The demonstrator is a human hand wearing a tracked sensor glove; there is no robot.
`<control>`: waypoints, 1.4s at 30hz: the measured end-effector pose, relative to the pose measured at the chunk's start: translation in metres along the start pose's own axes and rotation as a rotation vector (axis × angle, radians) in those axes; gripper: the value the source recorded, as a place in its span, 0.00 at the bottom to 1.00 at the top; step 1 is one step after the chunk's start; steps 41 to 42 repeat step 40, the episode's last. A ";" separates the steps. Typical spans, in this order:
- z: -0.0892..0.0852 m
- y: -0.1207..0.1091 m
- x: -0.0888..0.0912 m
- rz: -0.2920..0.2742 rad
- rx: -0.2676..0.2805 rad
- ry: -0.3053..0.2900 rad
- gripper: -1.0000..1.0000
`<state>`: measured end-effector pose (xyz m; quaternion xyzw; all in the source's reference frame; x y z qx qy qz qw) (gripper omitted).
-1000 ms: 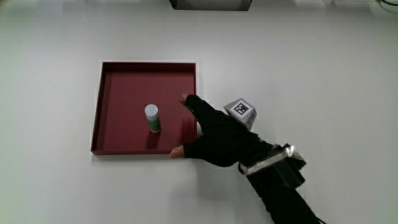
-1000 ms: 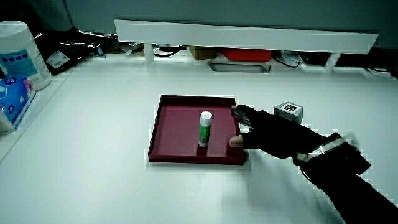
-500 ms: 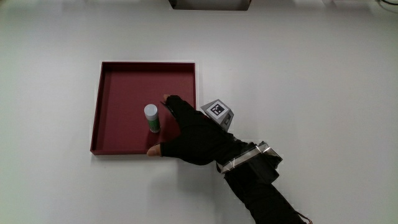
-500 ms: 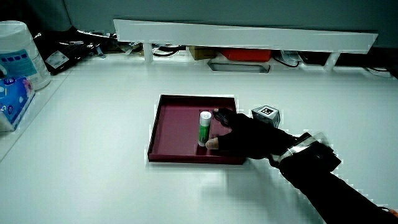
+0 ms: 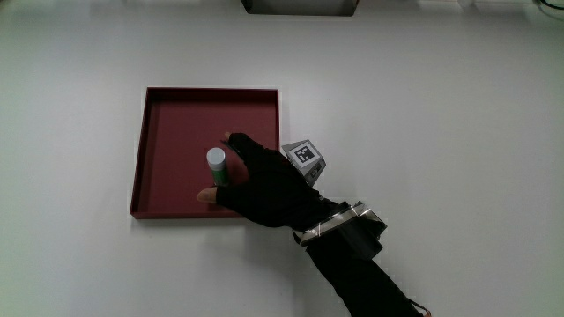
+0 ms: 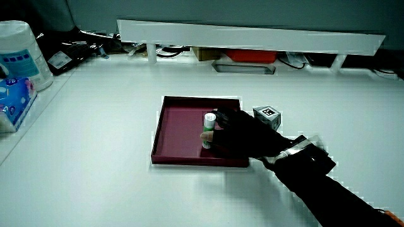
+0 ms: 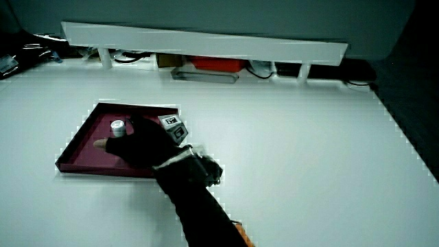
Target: Pick glue stick
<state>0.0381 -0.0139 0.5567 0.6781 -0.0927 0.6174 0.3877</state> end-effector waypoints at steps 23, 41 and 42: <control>-0.004 -0.010 0.001 0.118 0.237 -0.004 0.98; 0.020 -0.039 -0.043 0.263 0.224 0.100 1.00; 0.020 -0.039 -0.043 0.263 0.224 0.100 1.00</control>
